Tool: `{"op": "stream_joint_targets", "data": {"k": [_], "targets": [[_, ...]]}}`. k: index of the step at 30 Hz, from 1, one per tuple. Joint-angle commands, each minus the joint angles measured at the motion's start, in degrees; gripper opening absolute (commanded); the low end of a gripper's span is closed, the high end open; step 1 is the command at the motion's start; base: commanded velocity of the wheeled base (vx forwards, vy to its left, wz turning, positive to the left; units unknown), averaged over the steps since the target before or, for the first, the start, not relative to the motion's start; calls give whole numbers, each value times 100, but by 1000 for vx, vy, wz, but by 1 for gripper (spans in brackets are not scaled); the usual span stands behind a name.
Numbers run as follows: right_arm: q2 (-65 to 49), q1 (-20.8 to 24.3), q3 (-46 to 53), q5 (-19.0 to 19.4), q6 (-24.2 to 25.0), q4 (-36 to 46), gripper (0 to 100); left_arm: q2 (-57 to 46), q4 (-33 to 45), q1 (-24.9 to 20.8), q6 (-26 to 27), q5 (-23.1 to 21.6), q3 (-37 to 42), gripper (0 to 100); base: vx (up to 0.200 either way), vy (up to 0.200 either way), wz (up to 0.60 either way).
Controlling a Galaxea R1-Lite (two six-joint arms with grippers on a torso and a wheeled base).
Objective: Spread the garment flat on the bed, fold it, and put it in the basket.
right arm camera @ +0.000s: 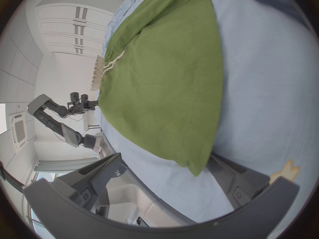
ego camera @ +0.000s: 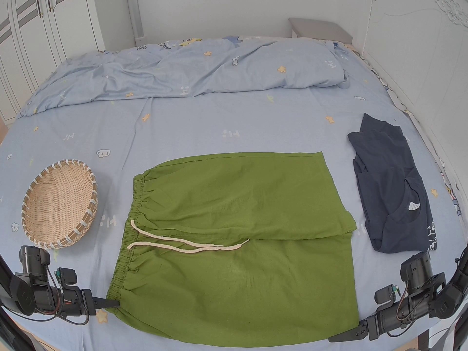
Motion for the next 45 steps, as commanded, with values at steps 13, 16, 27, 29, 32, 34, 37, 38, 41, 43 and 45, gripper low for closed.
{"op": "stream_joint_targets", "data": {"k": [13, 16, 27, 29, 32, 34, 37, 38, 41, 43, 45], "targets": [[197, -90, 99, 609, 24, -122, 100, 7, -2, 11, -1, -4, -15, 0, 0, 0, 0], [197, -178, 99, 609, 15, -95, 100, 7, -2, 11, -1, -4, -15, 0, 0, 0, 0], [-269, -811, 99, 565, -196, 863, 0, 51, 6, 99, -36, -4, -68, 0, 0, 0, 0], [-392, -1066, 99, 574, -459, 1179, 0, 121, -2, 134, -28, 5, -86, 0, 0, 0, 0], [-436, -1119, 99, 565, -556, 1329, 0, 183, -2, 169, -10, 5, -68, 0, 0, 0, 0], [-427, -1127, 99, 565, -565, 1311, 0, 174, -2, 187, -10, 5, -59, 0, 0, 0, 0], [-427, -1119, 99, 565, -565, 1285, 0, 165, -2, 178, -10, 5, -42, 0, 0, 0, 0], [-436, -1110, 99, 565, -565, 1320, 0, 113, 15, 143, -1, 5, 2, 0, 0, 0, 0], [-445, -1101, 99, 565, -565, 1346, 0, 104, 33, 125, -10, -4, 20, 0, 0, 0, 0], [-585, -952, 99, 574, -574, 1434, 0, -28, 15, 81, -10, -48, 152, 0, 0, 0, 0], [-761, -881, 99, 592, -574, 1487, 0, -160, 59, 2, -28, -83, 169, 0, 0, 0, 0]]}}
